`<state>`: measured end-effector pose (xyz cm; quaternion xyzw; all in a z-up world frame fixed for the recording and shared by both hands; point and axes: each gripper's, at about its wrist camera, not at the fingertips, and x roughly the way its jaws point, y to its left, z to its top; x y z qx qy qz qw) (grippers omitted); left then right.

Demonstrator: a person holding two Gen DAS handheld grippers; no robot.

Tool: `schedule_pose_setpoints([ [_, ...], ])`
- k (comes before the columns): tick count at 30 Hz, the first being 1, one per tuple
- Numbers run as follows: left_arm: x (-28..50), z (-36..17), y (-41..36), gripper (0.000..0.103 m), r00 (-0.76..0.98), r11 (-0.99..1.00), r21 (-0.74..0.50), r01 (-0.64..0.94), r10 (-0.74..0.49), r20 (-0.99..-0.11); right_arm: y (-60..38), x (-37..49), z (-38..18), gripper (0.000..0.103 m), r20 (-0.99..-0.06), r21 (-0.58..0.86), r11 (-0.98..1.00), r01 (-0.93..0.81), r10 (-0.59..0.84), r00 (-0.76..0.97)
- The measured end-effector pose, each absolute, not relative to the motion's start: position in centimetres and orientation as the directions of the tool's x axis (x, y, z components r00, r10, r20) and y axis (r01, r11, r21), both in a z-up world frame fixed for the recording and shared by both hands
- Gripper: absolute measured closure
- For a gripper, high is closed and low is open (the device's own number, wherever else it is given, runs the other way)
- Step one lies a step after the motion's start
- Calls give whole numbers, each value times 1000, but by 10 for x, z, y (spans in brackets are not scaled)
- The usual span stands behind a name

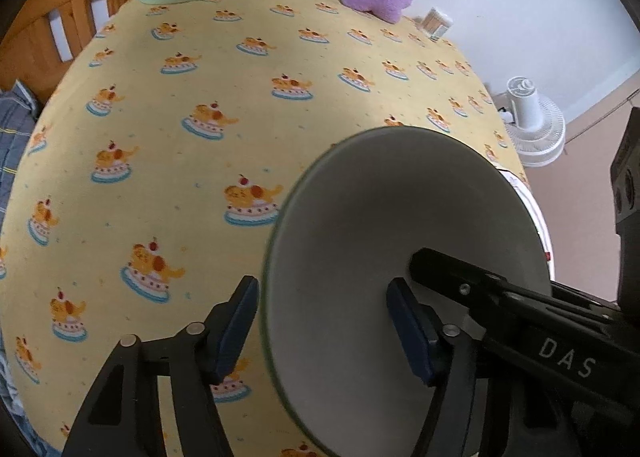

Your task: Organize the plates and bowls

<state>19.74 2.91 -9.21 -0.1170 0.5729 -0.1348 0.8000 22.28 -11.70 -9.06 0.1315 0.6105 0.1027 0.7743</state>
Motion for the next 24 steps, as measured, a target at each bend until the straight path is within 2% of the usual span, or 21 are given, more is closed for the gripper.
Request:
schedule_pose_setpoints([
  [2, 198, -91, 25, 44, 300, 929, -356, 96, -368, -880, -118, 223, -91, 67, -916, 337, 942, -2, 328, 232],
  [14, 194, -88, 21, 45, 266, 941, -334, 48, -335, -904, -123, 224, -92, 65, -897, 392, 920, -8, 384, 217],
  [24, 187, -74, 21, 45, 281, 942, -324, 90, -336, -899, -124, 215, -80, 65, -895, 393, 920, -3, 383, 231],
])
